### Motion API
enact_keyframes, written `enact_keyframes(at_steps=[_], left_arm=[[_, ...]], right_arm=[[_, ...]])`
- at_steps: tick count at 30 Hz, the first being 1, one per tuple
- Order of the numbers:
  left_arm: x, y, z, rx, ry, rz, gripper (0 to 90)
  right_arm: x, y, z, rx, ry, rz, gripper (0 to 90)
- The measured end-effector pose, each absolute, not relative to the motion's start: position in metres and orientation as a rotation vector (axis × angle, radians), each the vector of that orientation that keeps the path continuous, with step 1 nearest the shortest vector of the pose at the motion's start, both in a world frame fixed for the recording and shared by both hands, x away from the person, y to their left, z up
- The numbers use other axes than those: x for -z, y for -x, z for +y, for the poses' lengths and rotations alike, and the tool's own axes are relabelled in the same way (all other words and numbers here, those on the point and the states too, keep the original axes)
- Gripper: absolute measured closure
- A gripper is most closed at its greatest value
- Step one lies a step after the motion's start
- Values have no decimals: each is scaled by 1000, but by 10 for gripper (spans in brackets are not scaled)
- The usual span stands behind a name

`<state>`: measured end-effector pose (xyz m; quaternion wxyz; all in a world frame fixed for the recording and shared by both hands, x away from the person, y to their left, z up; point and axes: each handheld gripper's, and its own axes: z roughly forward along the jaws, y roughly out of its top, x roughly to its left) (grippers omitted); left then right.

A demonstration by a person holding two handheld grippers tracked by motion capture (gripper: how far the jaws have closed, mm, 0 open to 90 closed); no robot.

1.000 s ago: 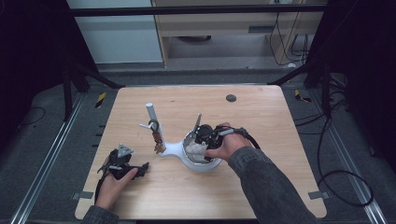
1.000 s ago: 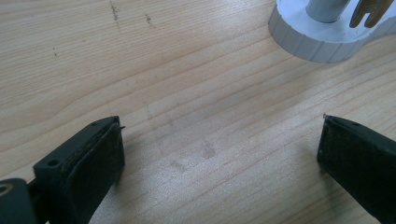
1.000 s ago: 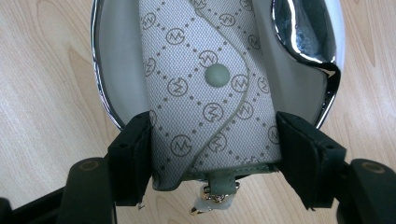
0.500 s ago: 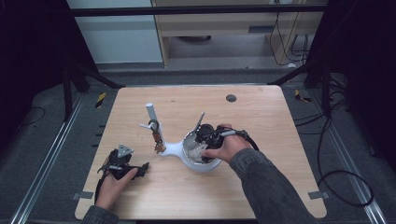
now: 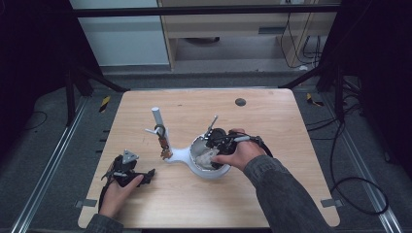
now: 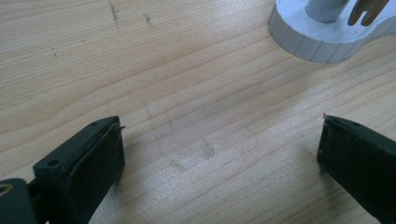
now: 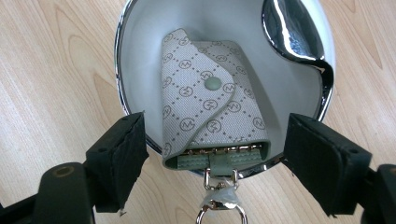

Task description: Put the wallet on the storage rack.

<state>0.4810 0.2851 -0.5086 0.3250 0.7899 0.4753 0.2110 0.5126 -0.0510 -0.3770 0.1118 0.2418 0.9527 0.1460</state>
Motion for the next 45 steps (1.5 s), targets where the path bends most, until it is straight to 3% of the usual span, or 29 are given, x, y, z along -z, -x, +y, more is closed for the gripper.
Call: enact_keyframes(at_steps=[10,26,45], left_arm=[[509,-481,285,-553,-2072,1245,0],[509,-481,285,-552,-2070,1246,0],[508,-481,285,-551,-2076,1244,0]], right_arm=[[376,-508,-55,-449,-708,2791,197],[368,-499,-74,-576,-744,2731,60],[368,-498,-112,-676,-836,2634,65]])
